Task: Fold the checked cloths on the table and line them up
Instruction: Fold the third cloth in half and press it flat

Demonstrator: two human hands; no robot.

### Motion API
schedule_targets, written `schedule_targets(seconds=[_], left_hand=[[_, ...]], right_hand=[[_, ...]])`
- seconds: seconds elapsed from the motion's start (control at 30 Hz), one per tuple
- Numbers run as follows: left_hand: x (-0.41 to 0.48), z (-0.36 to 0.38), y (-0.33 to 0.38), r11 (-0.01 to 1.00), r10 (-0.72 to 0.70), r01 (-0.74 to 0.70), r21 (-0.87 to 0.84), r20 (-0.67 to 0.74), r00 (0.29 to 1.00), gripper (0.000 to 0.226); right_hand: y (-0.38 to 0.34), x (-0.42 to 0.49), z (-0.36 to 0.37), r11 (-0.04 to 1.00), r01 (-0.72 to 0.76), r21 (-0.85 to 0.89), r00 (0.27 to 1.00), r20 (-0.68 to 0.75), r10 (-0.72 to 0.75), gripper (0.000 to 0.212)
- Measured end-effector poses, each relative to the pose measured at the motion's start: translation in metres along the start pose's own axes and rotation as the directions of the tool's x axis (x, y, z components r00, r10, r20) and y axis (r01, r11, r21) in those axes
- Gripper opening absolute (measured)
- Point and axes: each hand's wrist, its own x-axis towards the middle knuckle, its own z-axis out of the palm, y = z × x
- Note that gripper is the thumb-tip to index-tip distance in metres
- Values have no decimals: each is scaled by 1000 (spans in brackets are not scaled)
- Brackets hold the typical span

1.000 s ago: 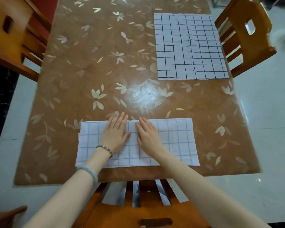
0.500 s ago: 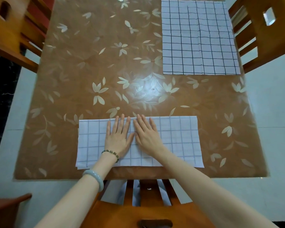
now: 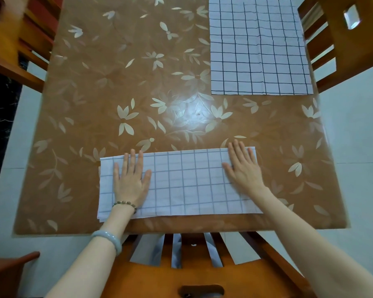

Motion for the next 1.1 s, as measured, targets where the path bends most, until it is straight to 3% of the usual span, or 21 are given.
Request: schedule_targets(seconds=[0.17,0.33,0.47,0.53,0.63,0.8,1.1], left_hand=[[2,-10,-51,991,-131,130,18,7,991,71],[1,-20,-61,978,-205,206,29,-45,978,77],[4,-23,3,999,25,-27,-44,-56,998,70],[2,-13,39,989,144,-144,-31,-21,989,66],[-1,-1,58,990,138,-138,13,2,990,63],[-4,4,43,995,96,-96,20,25,995,69],[-3,-12,-61,994,-104,103,25,32,994,73]], right_hand=[[39,-9,-5,995,-88,-42,996,17,89,71],[19,-6,-10,987,-151,-51,988,-46,149,71],[-74,3,-16,998,58,8,979,-196,-56,59],[-125,3,-11,980,193,44,972,-143,-185,59],[-155,1,6,969,240,51,970,-42,-238,57],[-117,-2,19,974,223,41,975,-13,-223,59],[9,-17,2,998,-55,11,996,69,54,64]])
